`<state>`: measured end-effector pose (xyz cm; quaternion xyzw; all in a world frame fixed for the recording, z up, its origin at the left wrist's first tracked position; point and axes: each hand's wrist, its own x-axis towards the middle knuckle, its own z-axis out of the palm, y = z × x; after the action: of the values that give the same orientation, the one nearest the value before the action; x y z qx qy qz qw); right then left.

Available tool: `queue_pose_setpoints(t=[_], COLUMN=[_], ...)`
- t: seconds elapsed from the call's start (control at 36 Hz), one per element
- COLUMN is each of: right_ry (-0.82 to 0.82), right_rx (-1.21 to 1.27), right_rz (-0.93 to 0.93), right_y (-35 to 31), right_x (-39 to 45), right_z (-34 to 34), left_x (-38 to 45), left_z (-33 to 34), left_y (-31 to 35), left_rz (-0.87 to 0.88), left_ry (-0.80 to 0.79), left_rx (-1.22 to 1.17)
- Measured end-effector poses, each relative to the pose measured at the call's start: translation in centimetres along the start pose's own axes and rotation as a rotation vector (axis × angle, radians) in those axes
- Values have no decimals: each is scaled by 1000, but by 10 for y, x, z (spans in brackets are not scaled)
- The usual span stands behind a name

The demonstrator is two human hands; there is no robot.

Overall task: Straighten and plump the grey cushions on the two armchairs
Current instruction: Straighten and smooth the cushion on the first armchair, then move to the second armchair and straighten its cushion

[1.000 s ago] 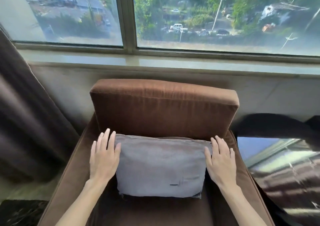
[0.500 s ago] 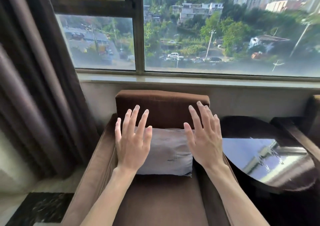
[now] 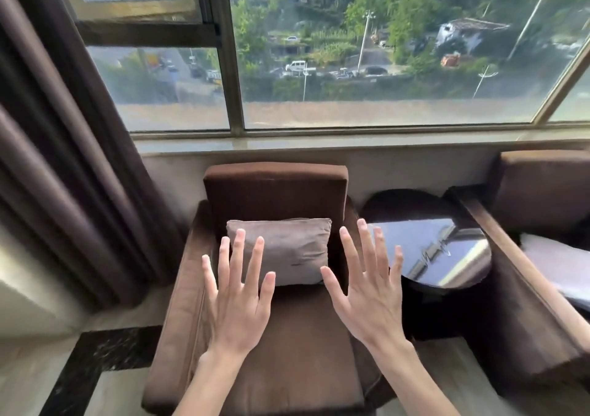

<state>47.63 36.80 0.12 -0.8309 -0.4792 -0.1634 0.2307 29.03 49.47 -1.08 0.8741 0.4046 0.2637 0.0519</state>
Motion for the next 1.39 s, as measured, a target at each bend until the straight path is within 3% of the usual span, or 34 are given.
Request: queue_pose_setpoints(t=[0.36,0.78,1.08,1.39], right_ry=[142,336,429,498], right_rx=[-94,-419,-572,-643], right_rz=[181,501,670,773], right_y=[72,100,89,131], right_x=[-25,-105,-168,-236], right_z=[-90,-207,-290,-363], left_x=[18,28,-11,-73], left_z=[-12,-46,-64,-74], left_y=[83,213,295,405], left_rz=[92,532,748,900], left_ry=[56,17,-15,-44], left_rx=[-155,-388,-515,-631])
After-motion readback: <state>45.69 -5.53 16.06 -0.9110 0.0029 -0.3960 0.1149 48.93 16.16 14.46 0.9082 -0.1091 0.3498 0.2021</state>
